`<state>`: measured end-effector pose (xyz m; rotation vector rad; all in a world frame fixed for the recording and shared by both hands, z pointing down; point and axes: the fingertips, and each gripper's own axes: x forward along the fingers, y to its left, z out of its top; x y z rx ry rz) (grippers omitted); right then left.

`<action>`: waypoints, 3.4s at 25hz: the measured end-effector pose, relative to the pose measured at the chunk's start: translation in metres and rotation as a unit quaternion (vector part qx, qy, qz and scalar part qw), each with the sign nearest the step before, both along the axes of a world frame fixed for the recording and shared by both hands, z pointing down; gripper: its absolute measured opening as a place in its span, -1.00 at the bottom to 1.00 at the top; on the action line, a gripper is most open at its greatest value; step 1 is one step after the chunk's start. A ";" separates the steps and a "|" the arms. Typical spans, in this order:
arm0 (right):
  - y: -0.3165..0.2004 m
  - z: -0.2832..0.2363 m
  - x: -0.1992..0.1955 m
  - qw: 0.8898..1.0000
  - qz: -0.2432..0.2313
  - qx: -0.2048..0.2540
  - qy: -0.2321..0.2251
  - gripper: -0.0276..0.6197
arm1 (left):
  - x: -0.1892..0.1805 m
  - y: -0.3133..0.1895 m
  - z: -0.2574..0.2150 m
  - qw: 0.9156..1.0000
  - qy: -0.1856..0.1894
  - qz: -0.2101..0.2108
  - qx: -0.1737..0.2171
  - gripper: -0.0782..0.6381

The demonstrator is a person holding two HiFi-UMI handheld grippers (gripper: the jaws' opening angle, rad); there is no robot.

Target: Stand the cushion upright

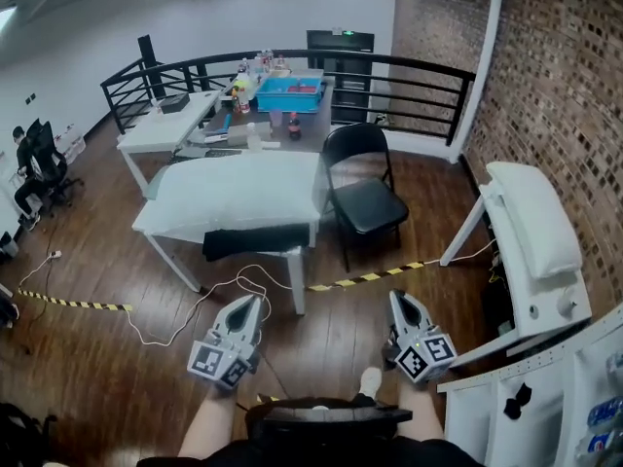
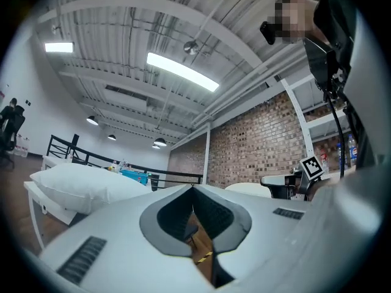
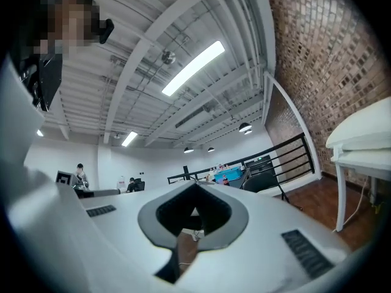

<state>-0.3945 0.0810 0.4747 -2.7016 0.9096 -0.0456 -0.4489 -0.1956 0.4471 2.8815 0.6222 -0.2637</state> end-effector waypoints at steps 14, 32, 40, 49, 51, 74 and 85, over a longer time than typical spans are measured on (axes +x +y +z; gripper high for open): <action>0.220 -0.004 0.193 0.999 0.002 -0.030 0.020 -0.90 | 0.196 0.178 -0.017 0.998 0.019 -0.050 0.014 -0.77; 0.191 -0.009 0.391 0.996 -0.047 -0.063 0.029 -0.90 | 0.373 0.124 -0.029 0.990 0.029 -0.133 0.024 -0.77; 0.087 -0.038 0.499 0.994 -0.085 -0.055 0.049 -0.90 | 0.461 0.053 -0.037 0.988 0.042 -0.141 0.035 -0.77; -0.097 -0.049 0.547 0.965 -0.247 -0.048 0.071 -0.90 | 0.443 -0.078 -0.032 0.962 0.029 -0.270 0.027 -0.77; -0.129 -0.051 0.553 0.956 -0.278 -0.050 0.074 -0.90 | 0.432 -0.096 -0.032 0.954 0.026 -0.298 0.032 -0.77; -0.440 -0.050 0.592 0.762 -0.636 -0.039 0.114 -0.90 | 0.360 -0.187 -0.036 0.764 -0.022 -0.643 0.046 -0.77; -0.497 -0.015 0.559 0.677 -0.721 -0.099 0.109 -0.45 | 0.330 -0.185 -0.025 0.695 -0.039 -0.718 -0.017 -0.77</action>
